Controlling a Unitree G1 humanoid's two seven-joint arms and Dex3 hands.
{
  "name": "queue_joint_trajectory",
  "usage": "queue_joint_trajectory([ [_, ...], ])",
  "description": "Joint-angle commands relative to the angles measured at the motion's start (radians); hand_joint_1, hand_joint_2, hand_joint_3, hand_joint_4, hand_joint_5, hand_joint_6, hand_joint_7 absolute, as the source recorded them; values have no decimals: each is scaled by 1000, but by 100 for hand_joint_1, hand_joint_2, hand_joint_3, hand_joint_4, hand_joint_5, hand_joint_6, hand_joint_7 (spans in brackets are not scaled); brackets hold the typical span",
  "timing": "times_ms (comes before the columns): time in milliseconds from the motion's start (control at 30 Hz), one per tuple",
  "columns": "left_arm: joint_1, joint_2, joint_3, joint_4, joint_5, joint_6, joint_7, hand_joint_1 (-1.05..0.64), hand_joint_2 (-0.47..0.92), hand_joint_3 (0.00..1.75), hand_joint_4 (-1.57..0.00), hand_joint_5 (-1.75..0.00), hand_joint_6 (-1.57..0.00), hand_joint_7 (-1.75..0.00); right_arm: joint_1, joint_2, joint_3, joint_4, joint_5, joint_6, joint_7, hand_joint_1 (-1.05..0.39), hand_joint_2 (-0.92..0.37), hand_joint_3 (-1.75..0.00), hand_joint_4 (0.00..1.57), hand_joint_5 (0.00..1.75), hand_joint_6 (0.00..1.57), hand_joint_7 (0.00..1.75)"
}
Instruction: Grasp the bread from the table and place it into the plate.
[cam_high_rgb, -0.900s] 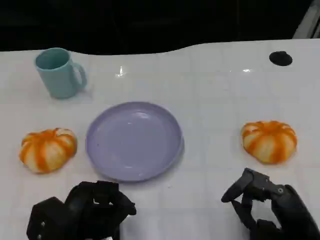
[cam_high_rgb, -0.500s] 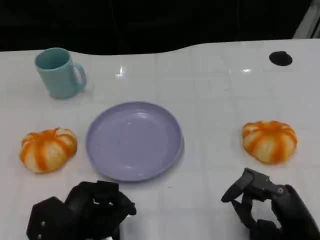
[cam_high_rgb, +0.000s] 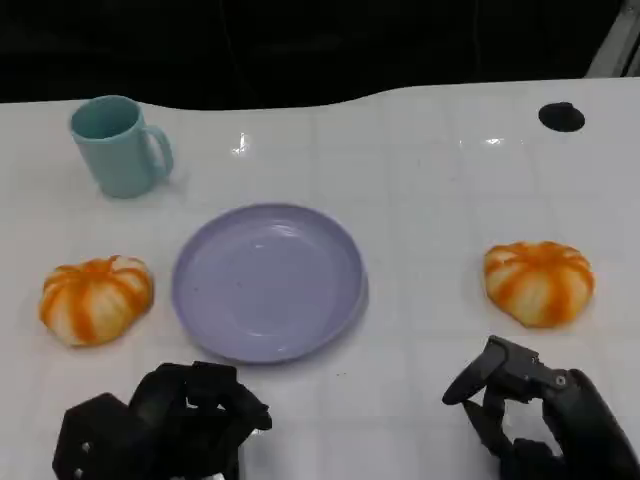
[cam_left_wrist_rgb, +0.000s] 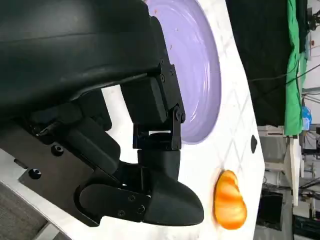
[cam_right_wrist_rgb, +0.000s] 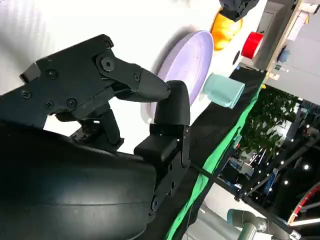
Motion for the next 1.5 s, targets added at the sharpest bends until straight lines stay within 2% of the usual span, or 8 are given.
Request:
queue_joint_trajectory([
  [33,-6,16,11,9,-11,-6,-12,-105,60,56,-157,-119,-147,-63,-13,-12,-20,12,-10,-28,-27,-33,-68,-78,78,175,69,133],
  [167,-5,18,13,8,-8,-1,-10,-105,60,57,-157,-118,-148,-64,-26,-18,-26,13,-39,-44,-53,-32,-70,-74,72,171,72,119],
  [400,0,18,14,3,-10,0,-13,-105,60,56,-157,-118,-147,-64,-27,-27,-43,-34,-106,-2,-95,-37,-78,-52,66,98,78,60],
  [533,3,17,12,-3,-6,6,-9,-105,60,56,-157,-118,-147,-64,-21,-47,-52,-111,-128,71,-90,-40,-91,-22,59,69,68,41],
  [733,2,13,9,-4,-9,10,-11,-105,59,57,-157,-118,-147,-64,-30,-125,-62,-207,-184,152,-75,-48,-92,-10,39,41,47,16],
  [1000,-5,13,5,7,-4,-3,-11,-105,59,57,-157,-118,-147,-64,-52,-204,-86,-280,-333,204,-141,-54,-92,-7,25,30,36,5],
  [1233,-8,13,3,5,-3,1,-8,-105,58,58,-157,-118,-148,-63,-49,-250,-85,-373,-467,319,-161,-56,-92,-6,16,25,31,1],
  [1500,-9,12,0,13,5,-12,-1,-105,58,60,-157,-119,-148,-63,-71,-299,-54,-445,-659,491,-163,-40,-83,0,5,23,23,1],
])
